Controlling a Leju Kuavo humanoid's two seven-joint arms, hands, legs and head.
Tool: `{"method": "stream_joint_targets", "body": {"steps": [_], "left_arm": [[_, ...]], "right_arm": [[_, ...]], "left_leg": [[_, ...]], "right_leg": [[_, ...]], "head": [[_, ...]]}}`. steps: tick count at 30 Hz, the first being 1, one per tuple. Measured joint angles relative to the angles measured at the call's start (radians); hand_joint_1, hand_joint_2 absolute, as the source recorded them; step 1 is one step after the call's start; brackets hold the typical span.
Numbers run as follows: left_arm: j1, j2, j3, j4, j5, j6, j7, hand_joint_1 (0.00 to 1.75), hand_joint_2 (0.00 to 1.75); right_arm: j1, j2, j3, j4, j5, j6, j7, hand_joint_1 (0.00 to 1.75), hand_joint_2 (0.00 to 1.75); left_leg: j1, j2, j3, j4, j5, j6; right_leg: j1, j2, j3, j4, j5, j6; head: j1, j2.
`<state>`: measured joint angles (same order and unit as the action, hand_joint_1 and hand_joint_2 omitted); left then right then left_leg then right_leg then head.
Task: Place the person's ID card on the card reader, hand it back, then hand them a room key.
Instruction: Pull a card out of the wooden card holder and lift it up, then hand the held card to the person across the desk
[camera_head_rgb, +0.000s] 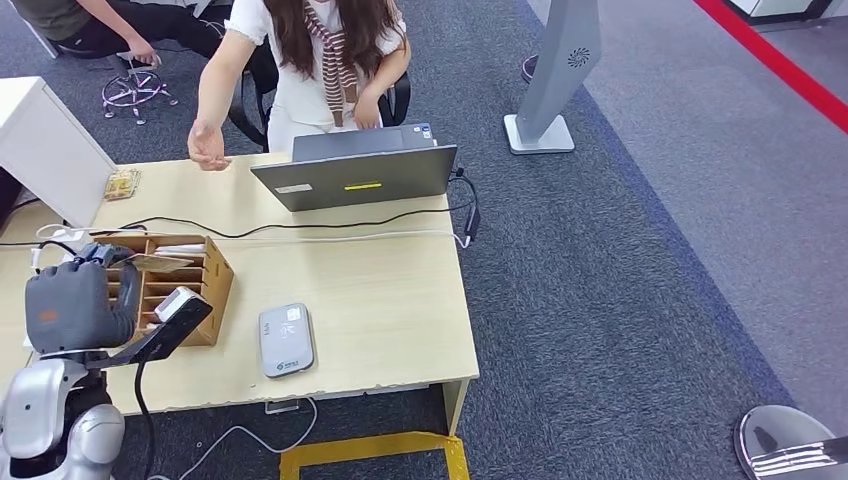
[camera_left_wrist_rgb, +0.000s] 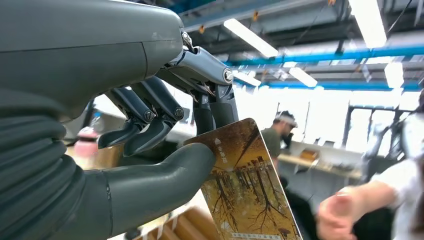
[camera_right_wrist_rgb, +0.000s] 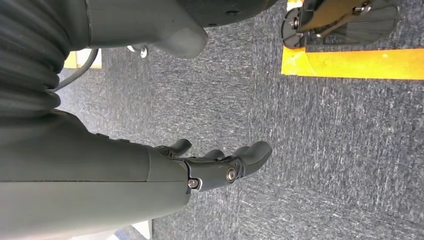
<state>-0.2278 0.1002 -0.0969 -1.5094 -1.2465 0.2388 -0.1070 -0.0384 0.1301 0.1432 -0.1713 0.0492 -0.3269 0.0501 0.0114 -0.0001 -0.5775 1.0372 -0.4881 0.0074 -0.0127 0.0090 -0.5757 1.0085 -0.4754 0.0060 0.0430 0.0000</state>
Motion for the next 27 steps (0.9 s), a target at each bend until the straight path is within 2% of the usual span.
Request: {"method": "stream_joint_targets", "body": {"steps": [4,7,12,16,20,27], "left_arm": [[-0.028,-0.005,-0.037,-0.095,-0.012,0.008,0.022,1.75,1.75],[-0.127,-0.008,-0.046,-0.060,-0.070,0.045,0.065,1.75,1.75],[-0.382,-0.004,-0.046,0.233,-0.180,0.150,0.093,1.75,1.75],[-0.546,-0.004,-0.046,0.478,-0.236,0.157,0.117,1.75,1.75],[-0.636,-0.005,-0.046,0.626,-0.259,0.146,0.138,1.75,1.75],[-0.699,-0.012,-0.046,0.747,-0.283,0.135,0.165,1.75,1.75]], "right_arm": [[-0.001,0.003,-0.002,0.000,0.020,0.003,0.008,0.00,1.75],[-0.005,0.004,0.004,0.000,0.055,0.012,0.016,0.00,1.75],[-0.013,0.004,0.025,0.000,0.097,0.025,0.021,0.00,1.75],[-0.016,0.004,0.037,0.000,0.109,0.028,0.031,0.00,1.75],[-0.018,0.004,0.047,0.000,0.114,0.030,0.040,0.00,1.75],[-0.020,0.004,0.051,0.000,0.118,0.038,0.050,0.00,1.75]], "left_leg": [[0.000,0.000,0.000,0.000,0.000,0.000],[0.000,-0.002,0.000,0.001,0.001,0.001],[0.000,-0.003,0.000,0.000,0.005,-0.001],[0.000,-0.002,0.000,0.000,0.006,-0.001],[0.000,-0.002,0.000,0.000,0.006,-0.001],[0.000,-0.001,-0.002,0.000,0.005,-0.002]], "right_leg": [[0.000,0.000,0.000,0.000,0.000,0.000],[0.000,-0.002,0.000,0.000,0.001,0.000],[0.000,-0.003,0.000,0.000,0.004,-0.001],[0.000,-0.001,0.000,0.001,0.005,-0.001],[0.000,0.000,0.000,0.001,0.005,-0.001],[0.000,0.000,-0.002,0.000,0.005,-0.001]], "head": [[0.000,0.000],[0.000,0.000],[0.000,0.000],[0.000,0.000],[0.000,0.000],[0.000,0.000]]}}
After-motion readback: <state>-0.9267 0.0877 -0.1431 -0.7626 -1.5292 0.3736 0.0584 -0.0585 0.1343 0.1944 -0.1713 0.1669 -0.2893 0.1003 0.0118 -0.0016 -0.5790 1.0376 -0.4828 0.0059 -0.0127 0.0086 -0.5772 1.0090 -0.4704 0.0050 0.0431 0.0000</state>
